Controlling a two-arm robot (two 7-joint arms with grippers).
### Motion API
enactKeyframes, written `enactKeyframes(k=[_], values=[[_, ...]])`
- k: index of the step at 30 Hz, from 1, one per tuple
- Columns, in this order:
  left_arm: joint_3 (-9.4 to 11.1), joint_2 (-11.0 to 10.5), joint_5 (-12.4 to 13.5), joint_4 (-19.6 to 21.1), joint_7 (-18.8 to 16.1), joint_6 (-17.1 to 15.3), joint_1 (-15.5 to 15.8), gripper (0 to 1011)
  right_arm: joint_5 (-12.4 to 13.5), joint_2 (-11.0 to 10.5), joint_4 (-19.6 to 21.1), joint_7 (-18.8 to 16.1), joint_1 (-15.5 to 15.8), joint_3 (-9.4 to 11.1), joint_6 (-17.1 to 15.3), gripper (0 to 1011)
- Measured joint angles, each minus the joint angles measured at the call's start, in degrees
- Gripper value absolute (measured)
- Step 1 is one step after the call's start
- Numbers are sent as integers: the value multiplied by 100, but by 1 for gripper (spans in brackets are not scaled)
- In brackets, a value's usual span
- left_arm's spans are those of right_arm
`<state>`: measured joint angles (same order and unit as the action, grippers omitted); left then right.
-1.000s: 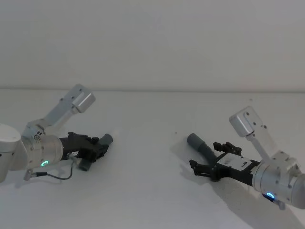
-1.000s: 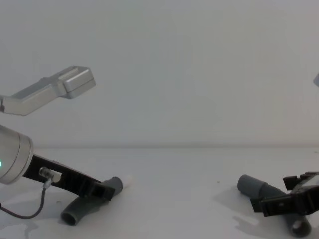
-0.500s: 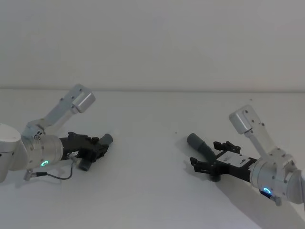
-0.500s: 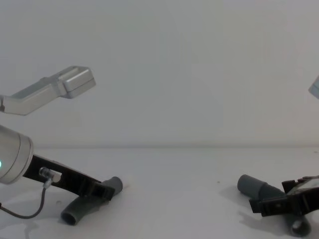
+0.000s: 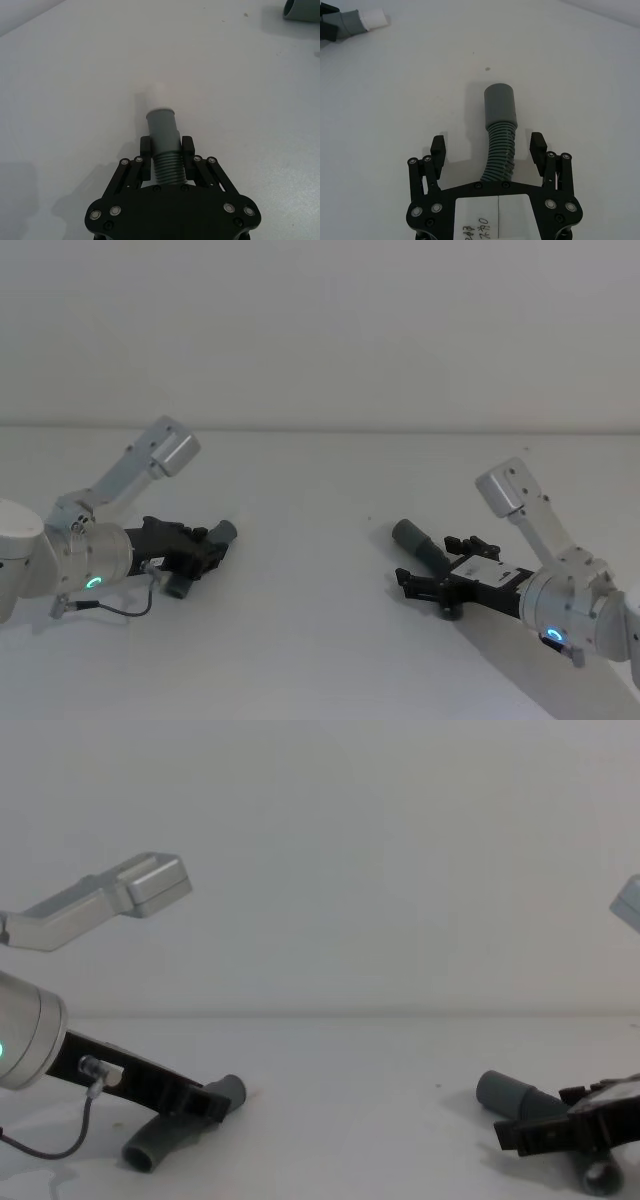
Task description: Use both hands to pick up one end of the pipe from the table, align the ends, and insert them.
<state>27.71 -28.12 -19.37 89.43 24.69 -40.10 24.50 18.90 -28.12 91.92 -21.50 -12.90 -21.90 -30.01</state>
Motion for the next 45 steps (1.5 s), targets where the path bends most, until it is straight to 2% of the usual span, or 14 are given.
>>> enactKeyframes(k=[6,12,15,17,18,21,22,32,45], values=[[0,0,0,0,0,0,0,354,20,11,-35,6,-29,-21,-32,999],[0,0,0,0,0,0,0,354,30,17,-56,12,-47,-34,-44,894],[0,0,0,0,0,0,0,354,33,18,-62,15,-52,-38,-49,795],[0,0,0,0,0,0,0,354,34,19,-66,16,-54,-40,-49,766],[0,0,0,0,0,0,0,354,35,20,-69,17,-57,-41,-50,702],[0,0,0,0,0,0,0,354,38,22,-74,19,-60,-43,-51,642],[0,0,0,0,0,0,0,354,38,22,-74,19,-60,-43,-51,580],[0,0,0,0,0,0,0,354,42,26,-82,28,-67,-48,-61,278],[0,0,0,0,0,0,0,354,43,26,-89,29,-71,-53,-67,274]])
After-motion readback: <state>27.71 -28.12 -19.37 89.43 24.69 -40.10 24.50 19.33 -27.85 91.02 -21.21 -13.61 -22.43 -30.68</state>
